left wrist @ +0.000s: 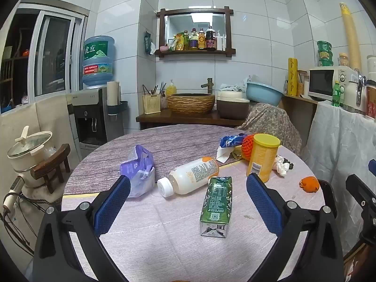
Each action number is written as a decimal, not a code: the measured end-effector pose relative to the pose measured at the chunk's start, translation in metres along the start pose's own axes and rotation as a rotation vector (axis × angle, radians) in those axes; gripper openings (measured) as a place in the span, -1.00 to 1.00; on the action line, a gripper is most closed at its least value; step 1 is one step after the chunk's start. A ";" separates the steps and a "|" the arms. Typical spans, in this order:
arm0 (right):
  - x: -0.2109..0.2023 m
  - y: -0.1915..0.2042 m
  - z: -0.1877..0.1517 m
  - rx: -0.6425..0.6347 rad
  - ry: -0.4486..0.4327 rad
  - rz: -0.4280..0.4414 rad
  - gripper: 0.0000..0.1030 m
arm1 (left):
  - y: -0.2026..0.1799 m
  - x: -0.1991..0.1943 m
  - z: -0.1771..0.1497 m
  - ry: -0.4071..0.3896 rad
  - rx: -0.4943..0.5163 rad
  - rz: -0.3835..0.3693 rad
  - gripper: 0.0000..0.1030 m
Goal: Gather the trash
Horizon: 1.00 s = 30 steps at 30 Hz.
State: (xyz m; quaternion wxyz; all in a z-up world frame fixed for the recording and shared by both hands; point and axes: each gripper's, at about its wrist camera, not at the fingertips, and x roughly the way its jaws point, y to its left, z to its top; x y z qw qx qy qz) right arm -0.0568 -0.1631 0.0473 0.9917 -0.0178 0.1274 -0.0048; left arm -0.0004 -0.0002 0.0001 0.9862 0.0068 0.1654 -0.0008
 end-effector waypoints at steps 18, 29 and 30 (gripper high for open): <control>0.001 0.001 -0.001 0.000 0.003 0.002 0.91 | 0.001 0.000 0.000 0.009 0.004 -0.009 0.90; -0.001 0.000 0.001 0.001 0.005 0.000 0.91 | -0.002 0.002 -0.001 0.017 0.007 -0.008 0.90; 0.000 -0.001 0.001 0.001 0.004 0.000 0.91 | -0.002 0.003 -0.001 0.017 0.007 -0.008 0.90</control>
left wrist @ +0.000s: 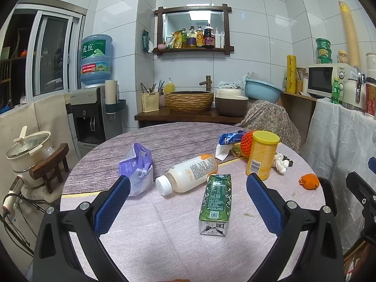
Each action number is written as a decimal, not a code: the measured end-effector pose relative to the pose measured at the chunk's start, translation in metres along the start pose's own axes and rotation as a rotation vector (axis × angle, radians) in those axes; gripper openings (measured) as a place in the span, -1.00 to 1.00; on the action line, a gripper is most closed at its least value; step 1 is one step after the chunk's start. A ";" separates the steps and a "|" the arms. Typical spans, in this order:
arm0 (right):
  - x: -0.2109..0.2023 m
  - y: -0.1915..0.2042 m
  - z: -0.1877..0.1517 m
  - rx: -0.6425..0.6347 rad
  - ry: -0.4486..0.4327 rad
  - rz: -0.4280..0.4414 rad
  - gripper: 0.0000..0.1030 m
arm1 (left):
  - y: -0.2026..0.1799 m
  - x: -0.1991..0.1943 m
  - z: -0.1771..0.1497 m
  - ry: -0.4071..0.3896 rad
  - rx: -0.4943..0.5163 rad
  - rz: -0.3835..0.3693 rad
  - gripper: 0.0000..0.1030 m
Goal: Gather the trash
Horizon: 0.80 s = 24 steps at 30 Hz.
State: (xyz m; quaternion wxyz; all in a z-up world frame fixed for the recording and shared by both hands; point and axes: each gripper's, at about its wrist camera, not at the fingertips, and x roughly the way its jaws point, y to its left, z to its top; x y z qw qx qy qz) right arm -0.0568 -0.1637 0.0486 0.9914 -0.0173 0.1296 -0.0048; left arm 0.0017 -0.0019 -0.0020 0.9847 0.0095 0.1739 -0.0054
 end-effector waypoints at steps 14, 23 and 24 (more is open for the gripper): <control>0.001 0.000 0.000 0.001 0.004 0.001 0.91 | -0.002 0.003 -0.003 0.012 0.009 -0.002 0.90; 0.003 0.000 -0.002 0.001 0.010 0.003 0.91 | 0.000 0.004 -0.005 0.018 0.007 -0.005 0.90; 0.004 0.000 -0.003 0.001 0.011 0.003 0.91 | -0.001 0.004 -0.006 0.019 0.007 -0.005 0.90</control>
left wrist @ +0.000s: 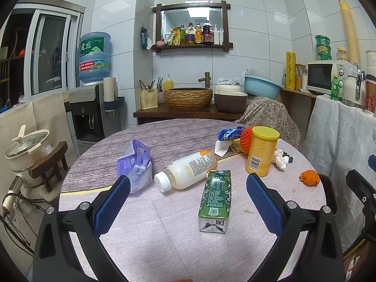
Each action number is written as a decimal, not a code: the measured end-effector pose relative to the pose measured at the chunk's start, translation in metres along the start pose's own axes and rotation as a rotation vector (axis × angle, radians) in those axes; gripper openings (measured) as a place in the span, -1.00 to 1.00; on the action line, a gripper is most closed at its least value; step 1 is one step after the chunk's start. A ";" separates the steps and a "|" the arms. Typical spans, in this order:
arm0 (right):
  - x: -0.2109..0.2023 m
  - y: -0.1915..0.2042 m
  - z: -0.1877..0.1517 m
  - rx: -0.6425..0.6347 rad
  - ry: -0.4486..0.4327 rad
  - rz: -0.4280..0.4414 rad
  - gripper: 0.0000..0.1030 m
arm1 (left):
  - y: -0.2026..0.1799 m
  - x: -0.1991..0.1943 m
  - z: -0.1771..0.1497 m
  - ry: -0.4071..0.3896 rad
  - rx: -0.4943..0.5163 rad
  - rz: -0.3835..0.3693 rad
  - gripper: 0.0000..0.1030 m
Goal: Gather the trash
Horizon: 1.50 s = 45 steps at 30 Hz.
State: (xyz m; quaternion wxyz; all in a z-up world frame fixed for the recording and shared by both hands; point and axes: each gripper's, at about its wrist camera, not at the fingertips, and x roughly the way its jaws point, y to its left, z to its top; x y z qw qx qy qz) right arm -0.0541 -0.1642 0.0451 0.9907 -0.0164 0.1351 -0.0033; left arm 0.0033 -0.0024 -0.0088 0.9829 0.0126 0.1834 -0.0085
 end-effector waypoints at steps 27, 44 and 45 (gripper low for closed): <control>0.002 0.002 -0.004 -0.003 0.007 0.003 0.91 | 0.000 0.000 0.000 0.002 0.004 0.002 0.90; 0.006 0.004 -0.010 -0.012 0.023 0.003 0.91 | 0.001 0.002 -0.001 0.018 0.011 0.001 0.90; 0.008 0.003 -0.010 -0.015 0.029 0.004 0.91 | 0.002 0.004 -0.001 0.024 0.012 0.000 0.90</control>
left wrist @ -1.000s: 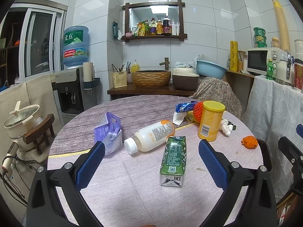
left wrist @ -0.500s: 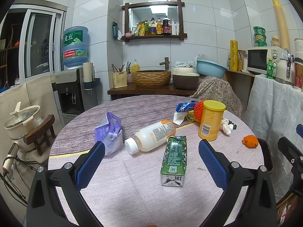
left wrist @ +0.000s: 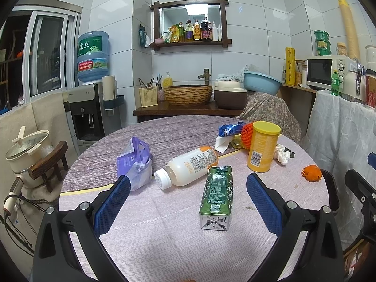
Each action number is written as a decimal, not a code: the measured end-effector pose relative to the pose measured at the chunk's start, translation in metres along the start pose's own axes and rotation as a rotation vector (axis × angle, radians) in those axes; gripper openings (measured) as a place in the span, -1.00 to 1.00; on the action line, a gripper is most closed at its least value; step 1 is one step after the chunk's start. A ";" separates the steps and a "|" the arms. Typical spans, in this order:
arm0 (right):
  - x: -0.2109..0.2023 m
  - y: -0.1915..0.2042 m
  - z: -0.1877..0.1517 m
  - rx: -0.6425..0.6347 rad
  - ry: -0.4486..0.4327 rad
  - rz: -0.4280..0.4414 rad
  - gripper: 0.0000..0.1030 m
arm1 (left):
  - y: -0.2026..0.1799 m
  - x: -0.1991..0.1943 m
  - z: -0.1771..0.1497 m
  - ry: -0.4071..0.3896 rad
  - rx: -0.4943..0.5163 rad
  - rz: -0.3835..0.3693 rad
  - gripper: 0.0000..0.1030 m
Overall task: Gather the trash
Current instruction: 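Grasp the green milk carton with the left tool while the right tool grasps the orange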
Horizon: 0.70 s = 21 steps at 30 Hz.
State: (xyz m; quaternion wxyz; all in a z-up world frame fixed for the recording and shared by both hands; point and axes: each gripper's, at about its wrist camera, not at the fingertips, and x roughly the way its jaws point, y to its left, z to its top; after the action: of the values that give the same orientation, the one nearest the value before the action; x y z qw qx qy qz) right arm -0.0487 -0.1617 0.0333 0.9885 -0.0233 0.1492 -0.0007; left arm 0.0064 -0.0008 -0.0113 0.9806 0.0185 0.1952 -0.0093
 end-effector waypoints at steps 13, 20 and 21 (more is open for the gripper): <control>0.080 -0.051 -0.040 0.064 0.301 -0.031 0.91 | 0.010 0.048 -0.034 0.231 0.049 -0.086 0.90; 0.115 -0.078 -0.048 0.121 0.406 -0.019 0.91 | -0.015 0.077 -0.015 0.298 0.129 -0.170 0.78; 0.120 -0.084 -0.047 0.133 0.416 -0.017 0.91 | -0.018 0.084 -0.011 0.313 0.145 -0.172 0.74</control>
State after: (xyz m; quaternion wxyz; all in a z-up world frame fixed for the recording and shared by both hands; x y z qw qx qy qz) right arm 0.0528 -0.2484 -0.0435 0.9357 0.0413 0.3496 -0.0234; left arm 0.0790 -0.0195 -0.0538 0.9298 0.0735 0.3452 -0.1041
